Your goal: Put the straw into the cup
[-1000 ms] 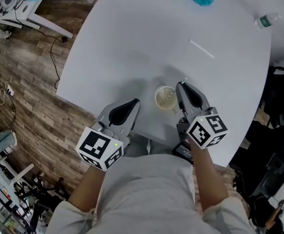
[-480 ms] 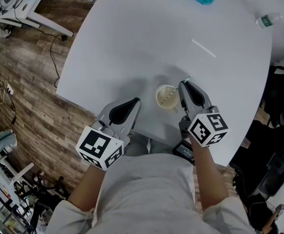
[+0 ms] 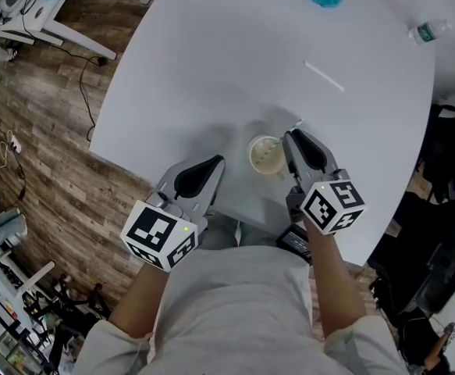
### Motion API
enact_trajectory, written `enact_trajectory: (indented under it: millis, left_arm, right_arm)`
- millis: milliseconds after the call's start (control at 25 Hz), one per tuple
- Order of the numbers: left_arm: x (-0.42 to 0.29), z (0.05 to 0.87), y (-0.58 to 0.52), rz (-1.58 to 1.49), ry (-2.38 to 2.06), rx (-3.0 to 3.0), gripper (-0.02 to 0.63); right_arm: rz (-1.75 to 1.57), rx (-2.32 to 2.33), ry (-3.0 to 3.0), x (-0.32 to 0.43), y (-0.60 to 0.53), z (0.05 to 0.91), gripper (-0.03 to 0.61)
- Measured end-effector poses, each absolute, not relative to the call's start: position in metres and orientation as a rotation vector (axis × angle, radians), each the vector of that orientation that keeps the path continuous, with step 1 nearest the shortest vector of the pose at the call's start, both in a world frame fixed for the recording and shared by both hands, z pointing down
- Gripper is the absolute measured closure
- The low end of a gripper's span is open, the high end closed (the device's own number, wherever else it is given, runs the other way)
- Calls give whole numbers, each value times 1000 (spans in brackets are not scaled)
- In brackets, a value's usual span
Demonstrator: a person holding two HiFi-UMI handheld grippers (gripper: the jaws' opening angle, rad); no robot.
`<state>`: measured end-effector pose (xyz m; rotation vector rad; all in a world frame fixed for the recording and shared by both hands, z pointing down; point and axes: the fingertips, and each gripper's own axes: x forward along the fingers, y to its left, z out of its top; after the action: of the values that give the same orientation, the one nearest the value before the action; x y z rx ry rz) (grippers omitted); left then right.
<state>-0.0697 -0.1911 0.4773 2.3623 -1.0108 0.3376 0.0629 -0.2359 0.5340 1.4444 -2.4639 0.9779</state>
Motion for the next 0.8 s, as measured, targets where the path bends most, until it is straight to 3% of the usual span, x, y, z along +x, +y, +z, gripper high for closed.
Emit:
enact_trajectory:
  millis: [280, 800]
  left_arm:
    - [-63, 472, -190, 331, -1002, 2379, 595]
    - [-45, 447, -174, 293, -1006, 2429, 595]
  right_arm:
    - [960, 1444, -2478, 68, -231, 525, 503]
    - [845, 1437, -2542, 83, -204, 490, 571]
